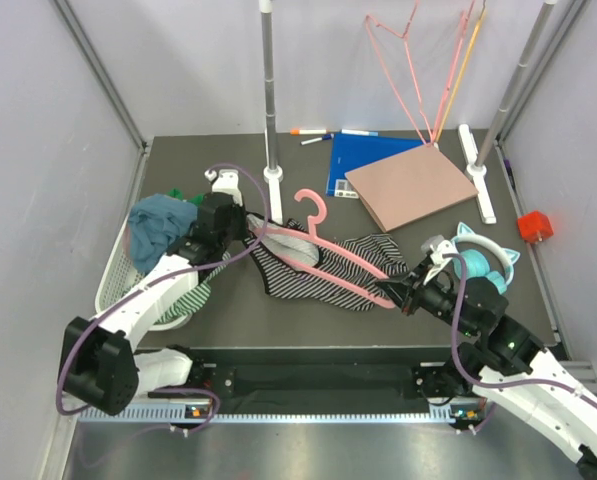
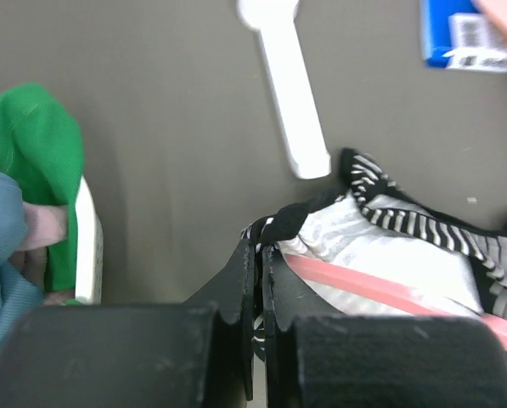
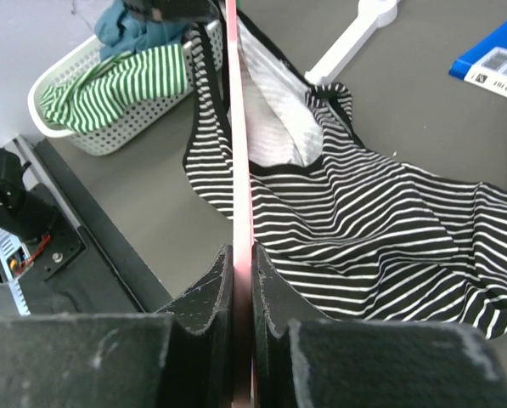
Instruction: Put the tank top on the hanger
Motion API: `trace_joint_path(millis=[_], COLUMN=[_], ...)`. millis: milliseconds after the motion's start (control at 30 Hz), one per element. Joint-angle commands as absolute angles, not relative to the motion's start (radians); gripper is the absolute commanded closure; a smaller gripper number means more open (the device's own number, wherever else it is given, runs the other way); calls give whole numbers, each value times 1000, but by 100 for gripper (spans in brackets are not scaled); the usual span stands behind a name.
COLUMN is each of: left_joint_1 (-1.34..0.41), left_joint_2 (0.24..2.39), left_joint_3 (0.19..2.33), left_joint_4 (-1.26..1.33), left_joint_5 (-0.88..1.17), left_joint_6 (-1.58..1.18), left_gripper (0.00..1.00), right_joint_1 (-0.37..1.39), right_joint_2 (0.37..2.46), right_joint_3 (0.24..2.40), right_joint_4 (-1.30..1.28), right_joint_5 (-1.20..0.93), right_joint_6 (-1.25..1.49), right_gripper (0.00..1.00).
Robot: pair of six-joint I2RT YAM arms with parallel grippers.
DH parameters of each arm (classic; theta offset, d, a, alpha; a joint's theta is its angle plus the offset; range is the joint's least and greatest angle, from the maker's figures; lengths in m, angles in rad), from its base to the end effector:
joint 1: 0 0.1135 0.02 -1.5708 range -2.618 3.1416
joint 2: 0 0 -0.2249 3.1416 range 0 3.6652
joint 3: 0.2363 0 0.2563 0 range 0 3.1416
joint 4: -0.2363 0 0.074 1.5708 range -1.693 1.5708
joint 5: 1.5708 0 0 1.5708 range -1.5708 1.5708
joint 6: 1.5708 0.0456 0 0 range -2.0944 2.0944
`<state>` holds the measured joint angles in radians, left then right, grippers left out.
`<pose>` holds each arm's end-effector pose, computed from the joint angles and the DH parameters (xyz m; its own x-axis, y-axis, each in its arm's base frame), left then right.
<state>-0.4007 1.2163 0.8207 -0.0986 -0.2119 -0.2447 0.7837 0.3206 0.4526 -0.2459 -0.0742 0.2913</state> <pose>0.2794 -0.1079 0.2275 -0.4748 -0.0561 -0.8783 0.0988 0.9883 -0.1165 0.1140 0.1184 0.2631 -0.2943 0.1111 -0.9492 -0.7011 0.6498 0.2934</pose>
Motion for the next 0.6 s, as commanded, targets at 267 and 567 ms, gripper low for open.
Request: trace_joint_path(millis=[267, 567], left_joint_1=[-400, -408], left_joint_2=[1091, 1106], left_joint_3=[824, 888], left_joint_4=[-52, -112], left_joint_5=[129, 17], left_joint_6=[-308, -244], left_gripper=[100, 100], right_joint_1=[796, 796], right_joint_2=[364, 374], right_joint_3=[367, 353], right_joint_4=[35, 83], right_joint_5=[-101, -144], right_joint_6=[353, 408], right_gripper=[100, 100])
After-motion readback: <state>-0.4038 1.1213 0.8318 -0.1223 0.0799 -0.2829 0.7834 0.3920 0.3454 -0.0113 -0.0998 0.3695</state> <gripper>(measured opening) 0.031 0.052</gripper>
